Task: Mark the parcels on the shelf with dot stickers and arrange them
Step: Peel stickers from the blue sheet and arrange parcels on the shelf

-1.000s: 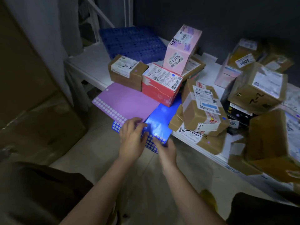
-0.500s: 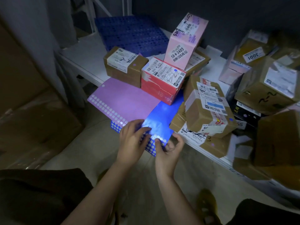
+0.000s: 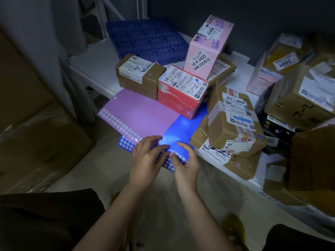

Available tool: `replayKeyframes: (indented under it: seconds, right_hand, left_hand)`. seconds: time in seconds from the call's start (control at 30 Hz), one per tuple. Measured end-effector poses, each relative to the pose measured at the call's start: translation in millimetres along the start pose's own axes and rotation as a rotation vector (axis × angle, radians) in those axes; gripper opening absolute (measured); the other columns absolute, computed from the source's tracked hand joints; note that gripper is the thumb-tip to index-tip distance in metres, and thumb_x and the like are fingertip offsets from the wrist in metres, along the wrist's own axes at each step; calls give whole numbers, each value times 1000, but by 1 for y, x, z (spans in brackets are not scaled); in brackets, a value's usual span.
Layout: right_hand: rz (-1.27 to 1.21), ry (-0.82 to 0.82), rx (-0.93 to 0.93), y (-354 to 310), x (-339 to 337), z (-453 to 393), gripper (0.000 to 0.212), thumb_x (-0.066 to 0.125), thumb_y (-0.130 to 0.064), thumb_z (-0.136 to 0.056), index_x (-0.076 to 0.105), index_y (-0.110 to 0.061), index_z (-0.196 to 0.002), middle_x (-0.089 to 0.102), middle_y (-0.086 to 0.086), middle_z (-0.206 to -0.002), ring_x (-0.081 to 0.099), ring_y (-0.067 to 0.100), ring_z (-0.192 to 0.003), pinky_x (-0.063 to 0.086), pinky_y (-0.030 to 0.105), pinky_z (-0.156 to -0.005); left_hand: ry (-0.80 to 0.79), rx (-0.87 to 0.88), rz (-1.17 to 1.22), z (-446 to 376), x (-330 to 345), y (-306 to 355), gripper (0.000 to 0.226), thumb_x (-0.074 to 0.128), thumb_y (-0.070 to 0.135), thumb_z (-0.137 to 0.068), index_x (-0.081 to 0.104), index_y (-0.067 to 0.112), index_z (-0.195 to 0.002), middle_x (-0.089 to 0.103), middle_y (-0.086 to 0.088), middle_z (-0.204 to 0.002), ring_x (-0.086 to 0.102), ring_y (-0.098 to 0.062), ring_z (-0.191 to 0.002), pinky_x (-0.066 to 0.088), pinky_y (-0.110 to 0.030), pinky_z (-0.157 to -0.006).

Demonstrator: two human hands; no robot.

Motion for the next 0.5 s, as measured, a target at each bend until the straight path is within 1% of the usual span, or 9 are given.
replayKeyframes:
  seconds: [0.13,0.27,0.33,0.43,0.5]
  right_hand:
    - [11,-7,-16,-3,1,-1,28,58,15,-84,64,-5,-102,63,-1,-100,61,-7,-66,47,8,-62]
    - [13,-16,-18,-4,1,-2,26,56,17,-84,63,1,-104,62,-8,-91,59,-9,-60,46,7,-59]
    - [21,-11,-12,-2,0,-1,27,58,15,-84,64,-3,-103,63,-9,-91,60,-6,-62,47,10,-61]
    - [43,-5,-9,-1,-1,-1,29,61,11,-84,65,-13,-98,64,-9,-95,61,-4,-68,48,12,-67]
    - [57,-11,-26,-5,-1,-2,29,60,12,-84,63,-14,-96,64,-6,-98,61,-6,-72,48,11,-68]
  left_hand:
    - [2,49,-19,-1,-1,4,21,59,30,-85,73,17,-94,61,-3,-113,53,-20,-103,43,-33,-86]
    - [4,85,-51,-2,-1,10,19,62,27,-84,73,14,-93,62,-5,-112,52,-20,-102,43,-31,-86]
    - [9,117,-67,-3,-3,14,18,63,24,-83,72,12,-92,63,-6,-111,52,-20,-102,44,-31,-84]
    - [-5,189,-84,-4,-2,19,15,67,20,-83,72,9,-92,63,-7,-109,55,-24,-100,45,-35,-83]
    - [-21,211,-96,-5,-1,19,15,69,19,-82,72,9,-92,64,-8,-110,57,-27,-99,46,-38,-82]
Point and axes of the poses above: each hand's wrist, its own z-axis away from the middle knuckle, its own x-axis out of the palm, y = z × x, the point moved 10 cm from there along -z, towards the middle knuckle
